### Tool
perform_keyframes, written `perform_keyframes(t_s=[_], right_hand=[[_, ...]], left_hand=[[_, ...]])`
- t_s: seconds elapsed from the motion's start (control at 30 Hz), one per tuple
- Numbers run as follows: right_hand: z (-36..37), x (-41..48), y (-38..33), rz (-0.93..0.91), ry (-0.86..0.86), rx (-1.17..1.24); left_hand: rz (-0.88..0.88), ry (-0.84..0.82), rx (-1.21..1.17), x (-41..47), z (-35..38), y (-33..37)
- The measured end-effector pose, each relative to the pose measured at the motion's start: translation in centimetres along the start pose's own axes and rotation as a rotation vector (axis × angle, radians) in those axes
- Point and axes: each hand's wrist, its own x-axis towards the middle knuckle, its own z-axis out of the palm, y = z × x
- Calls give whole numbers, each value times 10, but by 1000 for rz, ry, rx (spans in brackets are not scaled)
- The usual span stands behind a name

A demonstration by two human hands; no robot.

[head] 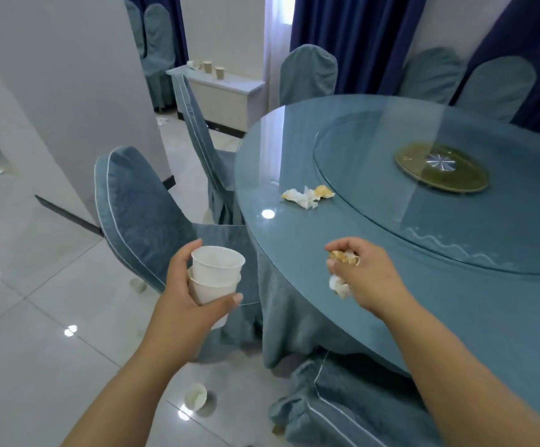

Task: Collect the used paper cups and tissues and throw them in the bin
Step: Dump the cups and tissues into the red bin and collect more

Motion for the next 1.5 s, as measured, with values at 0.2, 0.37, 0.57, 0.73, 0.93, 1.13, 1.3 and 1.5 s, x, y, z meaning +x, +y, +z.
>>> perform_keyframes(t_s=[0.2, 0.37, 0.57, 0.73, 0.93, 1.13, 1.3, 1.5], right_hand=[[39, 64, -4, 83, 101, -36], [69, 101, -9, 157, 167, -43], [95, 139, 4, 224, 190, -204], [104, 197, 25, 260, 218, -325], [102, 295, 44, 283, 237, -480], [106, 375, 59, 353, 153, -690], [119, 408, 75, 395, 22, -739], [134, 384, 81, 226, 121, -886]], left_hand=[[-33, -58, -20, 76, -7, -10], [-59, -135, 4, 133, -12, -21], [-84, -253, 45, 195, -14, -30], [-113, -322, 79, 244, 0, -38], [-150, -323, 117, 306, 30, -43], [-173, -324, 153, 348, 57, -52], [-218, -312, 133, 359, 61, -62], [-232, -323, 114, 352, 46, -67]])
